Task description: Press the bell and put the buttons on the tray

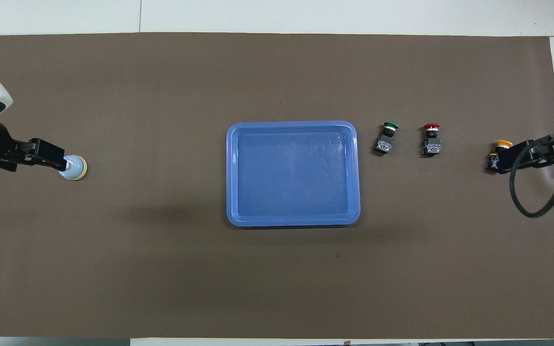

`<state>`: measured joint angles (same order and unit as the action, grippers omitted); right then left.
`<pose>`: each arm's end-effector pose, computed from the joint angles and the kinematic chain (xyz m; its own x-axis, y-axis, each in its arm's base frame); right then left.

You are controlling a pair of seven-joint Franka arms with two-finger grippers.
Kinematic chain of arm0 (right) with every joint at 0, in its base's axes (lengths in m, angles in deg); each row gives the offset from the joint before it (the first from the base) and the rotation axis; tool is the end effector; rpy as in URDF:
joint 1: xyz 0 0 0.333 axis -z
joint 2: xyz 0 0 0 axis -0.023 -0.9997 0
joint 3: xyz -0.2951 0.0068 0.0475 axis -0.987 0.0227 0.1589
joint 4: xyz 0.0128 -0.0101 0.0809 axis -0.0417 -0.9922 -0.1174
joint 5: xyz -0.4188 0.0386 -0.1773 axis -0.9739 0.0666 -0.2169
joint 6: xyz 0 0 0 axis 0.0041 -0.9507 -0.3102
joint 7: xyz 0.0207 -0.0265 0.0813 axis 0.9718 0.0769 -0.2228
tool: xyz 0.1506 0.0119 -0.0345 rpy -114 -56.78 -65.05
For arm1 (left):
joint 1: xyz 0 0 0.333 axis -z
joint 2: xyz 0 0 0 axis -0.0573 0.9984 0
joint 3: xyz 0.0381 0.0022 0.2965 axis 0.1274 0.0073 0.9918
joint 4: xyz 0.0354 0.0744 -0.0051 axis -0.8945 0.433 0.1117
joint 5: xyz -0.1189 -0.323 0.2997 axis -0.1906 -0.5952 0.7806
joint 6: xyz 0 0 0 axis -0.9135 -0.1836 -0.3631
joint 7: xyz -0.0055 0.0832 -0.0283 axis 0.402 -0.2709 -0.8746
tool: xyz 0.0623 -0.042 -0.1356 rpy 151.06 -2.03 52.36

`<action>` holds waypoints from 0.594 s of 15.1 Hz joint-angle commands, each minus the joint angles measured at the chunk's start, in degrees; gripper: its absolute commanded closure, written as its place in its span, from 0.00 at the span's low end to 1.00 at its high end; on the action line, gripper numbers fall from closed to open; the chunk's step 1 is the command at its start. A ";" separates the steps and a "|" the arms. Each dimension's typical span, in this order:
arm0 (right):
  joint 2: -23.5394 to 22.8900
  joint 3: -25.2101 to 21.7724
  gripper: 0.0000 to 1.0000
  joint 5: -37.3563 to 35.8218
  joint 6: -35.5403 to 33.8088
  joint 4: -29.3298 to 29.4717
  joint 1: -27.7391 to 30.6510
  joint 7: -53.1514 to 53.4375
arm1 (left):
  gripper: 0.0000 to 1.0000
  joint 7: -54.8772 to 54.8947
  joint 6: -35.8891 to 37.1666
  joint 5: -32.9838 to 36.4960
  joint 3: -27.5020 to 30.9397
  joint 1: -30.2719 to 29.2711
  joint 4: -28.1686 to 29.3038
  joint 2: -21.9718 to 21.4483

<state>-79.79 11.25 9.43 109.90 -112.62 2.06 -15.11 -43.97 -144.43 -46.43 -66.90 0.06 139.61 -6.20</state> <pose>0.5952 0.0049 0.5542 0.9913 0.0616 -0.1162 0.0660 -0.9972 0.0341 0.6102 -0.0289 0.4764 0.9880 -0.0749 -0.1349 -0.0733 -0.9972 0.0168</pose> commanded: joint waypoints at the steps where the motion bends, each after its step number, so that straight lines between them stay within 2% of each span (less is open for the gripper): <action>1: 1.05 0.06 0.00 1.13 0.26 -1.23 0.66 -0.92 | 0.00 -0.76 1.69 0.00 0.63 0.68 -1.58 0.45; 9: 1.14 -0.03 0.00 1.05 -2.46 -1.14 1.10 -1.27 | 0.00 -0.76 1.78 0.09 0.37 0.86 -3.51 0.45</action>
<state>-79.79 11.08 9.44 108.41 -112.65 2.11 -15.11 -43.97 -144.36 -46.43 -67.06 0.07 137.63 -6.20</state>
